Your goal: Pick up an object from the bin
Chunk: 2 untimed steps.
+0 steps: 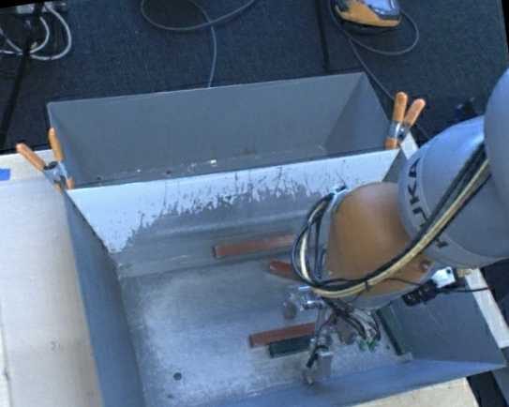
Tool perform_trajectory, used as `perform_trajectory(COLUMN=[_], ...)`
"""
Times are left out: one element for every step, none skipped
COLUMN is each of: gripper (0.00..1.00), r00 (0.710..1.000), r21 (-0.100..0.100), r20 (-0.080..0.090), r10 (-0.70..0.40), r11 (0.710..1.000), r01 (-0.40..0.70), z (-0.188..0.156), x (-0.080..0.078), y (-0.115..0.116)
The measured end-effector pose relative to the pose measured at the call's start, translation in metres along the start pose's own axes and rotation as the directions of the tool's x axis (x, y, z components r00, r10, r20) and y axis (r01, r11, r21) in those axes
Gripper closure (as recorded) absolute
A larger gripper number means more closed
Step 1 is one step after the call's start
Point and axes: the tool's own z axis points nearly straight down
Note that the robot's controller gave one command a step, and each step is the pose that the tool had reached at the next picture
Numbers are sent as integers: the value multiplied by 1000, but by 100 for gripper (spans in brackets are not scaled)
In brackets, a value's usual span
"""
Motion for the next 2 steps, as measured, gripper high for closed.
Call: perform_trajectory(gripper=[100, 100], r00=[1000, 1000], r21=[0, 0], r20=[1, 8], r10=[2, 8], r11=[1000, 1000], r01=[-2, -8], z=[0, -67], x=[0, -2], y=[0, 0])
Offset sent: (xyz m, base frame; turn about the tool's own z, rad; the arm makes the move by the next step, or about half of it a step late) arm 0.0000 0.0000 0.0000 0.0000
